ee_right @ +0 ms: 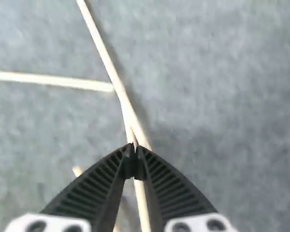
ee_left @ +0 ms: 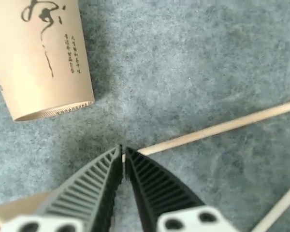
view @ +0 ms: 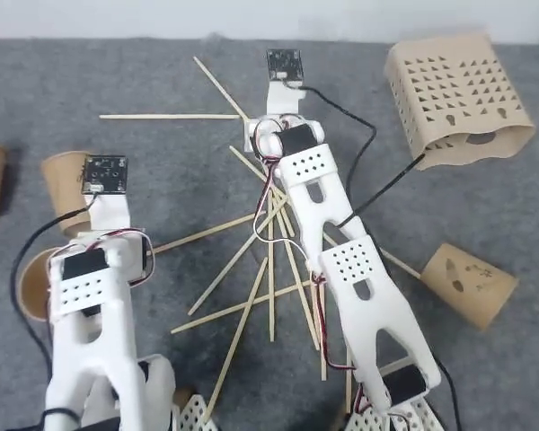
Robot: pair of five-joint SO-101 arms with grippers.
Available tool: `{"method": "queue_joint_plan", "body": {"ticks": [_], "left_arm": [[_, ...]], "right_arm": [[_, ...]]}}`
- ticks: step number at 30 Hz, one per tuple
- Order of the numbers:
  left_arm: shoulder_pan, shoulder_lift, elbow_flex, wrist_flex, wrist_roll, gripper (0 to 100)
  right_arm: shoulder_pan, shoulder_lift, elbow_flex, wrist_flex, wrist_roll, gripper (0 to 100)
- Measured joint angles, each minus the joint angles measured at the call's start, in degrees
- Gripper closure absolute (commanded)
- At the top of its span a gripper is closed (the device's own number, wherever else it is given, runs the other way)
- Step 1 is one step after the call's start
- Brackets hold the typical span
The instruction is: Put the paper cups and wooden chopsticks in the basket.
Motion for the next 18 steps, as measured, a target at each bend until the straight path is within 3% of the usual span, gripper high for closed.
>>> {"method": "queue_joint_plan", "body": {"ticks": [5, 16, 18], "left_arm": [[0.0, 0.0, 0.0, 0.0, 0.0, 99], [0.0, 0.0, 0.0, 0.0, 0.0, 99], [0.0, 0.0, 0.0, 0.0, 0.0, 99]], "right_arm": [[0.0, 0.0, 0.0, -2.1, 0.3, 87.5], [-1.0, 0.0, 10.8, -12.7, 9.4, 88.0], [-1.0, 0.0, 10.9, -13.4, 9.8, 93.2]]}}
